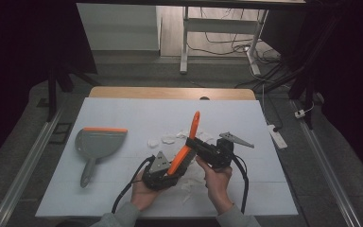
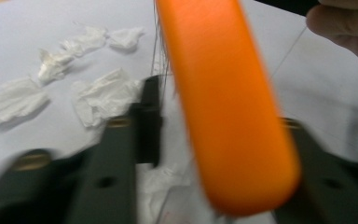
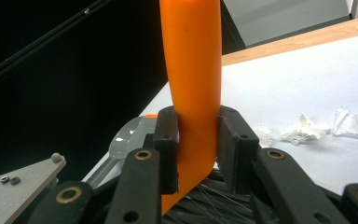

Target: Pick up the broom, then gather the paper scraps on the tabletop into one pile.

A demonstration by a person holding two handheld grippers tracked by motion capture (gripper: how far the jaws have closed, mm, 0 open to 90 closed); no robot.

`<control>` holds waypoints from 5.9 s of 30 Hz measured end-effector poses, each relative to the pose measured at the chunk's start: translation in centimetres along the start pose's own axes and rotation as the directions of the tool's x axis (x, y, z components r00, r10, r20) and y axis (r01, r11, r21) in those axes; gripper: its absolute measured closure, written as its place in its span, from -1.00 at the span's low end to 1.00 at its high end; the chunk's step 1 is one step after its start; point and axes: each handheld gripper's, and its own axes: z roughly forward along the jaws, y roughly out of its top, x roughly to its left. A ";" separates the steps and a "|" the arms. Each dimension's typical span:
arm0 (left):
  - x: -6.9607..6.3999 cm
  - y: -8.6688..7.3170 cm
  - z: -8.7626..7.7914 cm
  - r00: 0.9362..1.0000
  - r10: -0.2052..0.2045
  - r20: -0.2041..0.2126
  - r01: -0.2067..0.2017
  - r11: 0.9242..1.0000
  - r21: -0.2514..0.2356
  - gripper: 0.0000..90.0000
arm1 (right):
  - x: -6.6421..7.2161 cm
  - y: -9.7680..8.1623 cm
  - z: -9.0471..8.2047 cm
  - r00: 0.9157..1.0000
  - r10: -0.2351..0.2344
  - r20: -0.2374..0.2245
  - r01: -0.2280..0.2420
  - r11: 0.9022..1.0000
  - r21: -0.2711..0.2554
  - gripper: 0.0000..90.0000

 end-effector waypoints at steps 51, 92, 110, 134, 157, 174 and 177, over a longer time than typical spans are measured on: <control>1.4 1.6 -2.5 0.964 0.240 0.119 -0.268 0.854 0.446 0.78 | 4.6 1.2 -2.0 0.648 -0.715 -0.262 0.747 0.529 0.401 -0.19; 2.5 1.9 -5.8 0.973 0.229 0.006 -0.222 0.937 0.270 -0.18 | 3.1 -0.3 -0.5 0.604 -0.743 -0.288 0.750 0.409 0.520 0.50; 7.1 -3.9 -12.2 0.979 0.039 -0.202 0.006 0.975 0.222 -0.21 | 0.6 2.3 -2.8 0.729 -0.672 -0.128 0.649 0.620 0.442 0.50; 9.0 -7.4 -14.1 0.974 -0.040 -0.224 0.081 0.981 0.178 -0.22 | -4.3 8.2 0.6 0.754 -0.640 0.150 0.471 0.686 0.555 0.51; 9.1 -7.6 -13.6 0.978 -0.041 -0.203 0.078 0.981 0.176 -0.22 | -10.4 9.4 8.3 0.614 -0.742 0.270 0.275 0.522 0.808 0.51; 8.9 -7.6 -13.2 0.980 -0.035 -0.198 0.074 0.979 0.190 -0.22 | -4.6 6.0 9.0 0.606 -0.795 -0.036 0.429 0.288 0.856 0.51; 8.7 -7.6 -13.1 0.980 -0.029 -0.196 0.069 0.978 0.196 -0.21 | -3.1 5.2 8.0 0.623 -0.777 -0.083 0.468 0.286 0.836 0.51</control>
